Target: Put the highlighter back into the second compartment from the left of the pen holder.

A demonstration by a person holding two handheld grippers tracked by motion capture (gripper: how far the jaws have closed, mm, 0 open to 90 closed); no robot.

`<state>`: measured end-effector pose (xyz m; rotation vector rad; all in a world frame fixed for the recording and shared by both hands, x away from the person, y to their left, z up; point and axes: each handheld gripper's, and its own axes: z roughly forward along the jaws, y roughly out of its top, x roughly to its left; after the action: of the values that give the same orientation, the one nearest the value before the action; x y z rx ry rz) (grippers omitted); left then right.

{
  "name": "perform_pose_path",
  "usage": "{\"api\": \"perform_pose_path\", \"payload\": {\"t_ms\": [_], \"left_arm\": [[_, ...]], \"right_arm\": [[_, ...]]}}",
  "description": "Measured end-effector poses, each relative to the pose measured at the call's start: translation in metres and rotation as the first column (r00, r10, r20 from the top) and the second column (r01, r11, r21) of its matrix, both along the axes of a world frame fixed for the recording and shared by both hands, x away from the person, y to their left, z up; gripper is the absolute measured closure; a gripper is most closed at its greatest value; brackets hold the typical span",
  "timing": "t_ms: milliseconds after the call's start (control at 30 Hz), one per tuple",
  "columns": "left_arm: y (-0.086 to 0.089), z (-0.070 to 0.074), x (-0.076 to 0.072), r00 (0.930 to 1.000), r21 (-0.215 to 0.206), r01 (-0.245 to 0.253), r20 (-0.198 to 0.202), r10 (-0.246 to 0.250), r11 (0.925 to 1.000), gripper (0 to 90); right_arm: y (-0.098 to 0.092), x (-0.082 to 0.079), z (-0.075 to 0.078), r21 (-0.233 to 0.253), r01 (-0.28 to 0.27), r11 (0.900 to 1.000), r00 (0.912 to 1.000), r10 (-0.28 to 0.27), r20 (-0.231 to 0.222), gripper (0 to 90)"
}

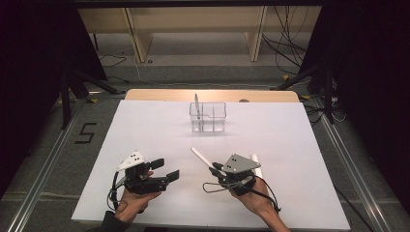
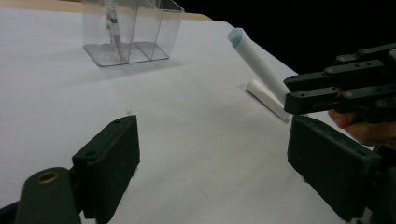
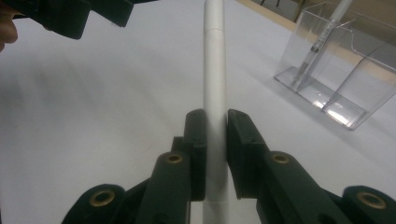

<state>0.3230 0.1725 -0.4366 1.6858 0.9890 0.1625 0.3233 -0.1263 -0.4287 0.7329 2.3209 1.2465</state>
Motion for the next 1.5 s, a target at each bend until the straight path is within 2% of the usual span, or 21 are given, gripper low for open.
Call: {"api": "perform_pose_path", "payload": {"t_ms": [67, 200, 333, 500, 800, 933, 1000, 1133, 1200, 1333, 1500], "left_arm": [[-0.005, 0.002, 0.001, 0.9999, -0.004, 0.011, -0.007, -0.011, 0.9999, 16.7], [-0.013, 0.005, 0.006, 0.9984, -0.048, 0.028, -0.047, -0.031, 0.9985, 17.3], [-0.024, 0.01, 0.012, 0.9965, -0.076, 0.053, -0.06, -0.058, 0.9956, 18.0], [-0.038, 0.015, 0.019, 0.9894, -0.15, 0.086, -0.103, -0.102, 0.985, 18.7], [-0.052, 0.01, 0.025, 0.9809, -0.19, 0.087, -0.155, -0.117, 0.9779, 20.9], [-0.057, 0.007, 0.028, 0.9755, -0.213, 0.095, -0.175, -0.134, 0.9725, 21.8], [-0.059, 0.006, 0.03, 0.9726, -0.229, 0.098, -0.184, -0.142, 0.9684, 23.0], [-0.06, 0.007, 0.033, 0.9658, -0.281, 0.095, -0.207, -0.157, 0.9551, 27.2], [-0.06, 0.007, 0.034, 0.9652, -0.301, 0.081, -0.214, -0.15, 0.9501, 30.0], [-0.06, 0.006, 0.036, 0.9643, -0.307, 0.073, -0.221, -0.146, 0.9489, 35.7], [-0.061, 0.003, 0.038, 0.9619, -0.332, 0.06, -0.233, -0.143, 0.9414, 42.5]], "right_arm": [[-0.001, -0.001, 0.0, 0.007, 0.004, 1.0, 1.0, -0.004, 0.008, 79.2], [-0.001, -0.004, 0.0, 0.018, 0.01, 1.0, 0.9997, -0.01, 0.021, 79.2], [-0.001, -0.006, 0.0, 0.023, 0.007, 1.0, 0.9993, -0.008, 0.038, 79.2], [-0.002, -0.009, 0.002, 0.034, 0.01, 0.999, 0.9985, -0.012, 0.054, 79.2], [-0.002, -0.012, 0.004, 0.049, 0.012, 0.999, 0.9977, -0.015, 0.067, 79.2], [0.0, -0.014, 0.003, 0.05, 0.008, 0.999, 0.9974, -0.012, 0.072, 79.2], [0.001, -0.014, 0.003, 0.05, 0.007, 0.999, 0.9972, -0.011, 0.074, 79.2], [0.001, -0.014, 0.002, 0.054, 0.011, 0.998, 0.9971, -0.015, 0.075, 79.2], [0.001, -0.015, 0.002, 0.056, 0.012, 0.998, 0.9968, -0.016, 0.079, 79.2], [0.001, -0.015, 0.002, 0.057, 0.011, 0.998, 0.9965, -0.015, 0.082, 79.2], [0.0, -0.015, 0.002, 0.057, 0.014, 0.998, 0.9961, -0.019, 0.086, 79.2]]}}
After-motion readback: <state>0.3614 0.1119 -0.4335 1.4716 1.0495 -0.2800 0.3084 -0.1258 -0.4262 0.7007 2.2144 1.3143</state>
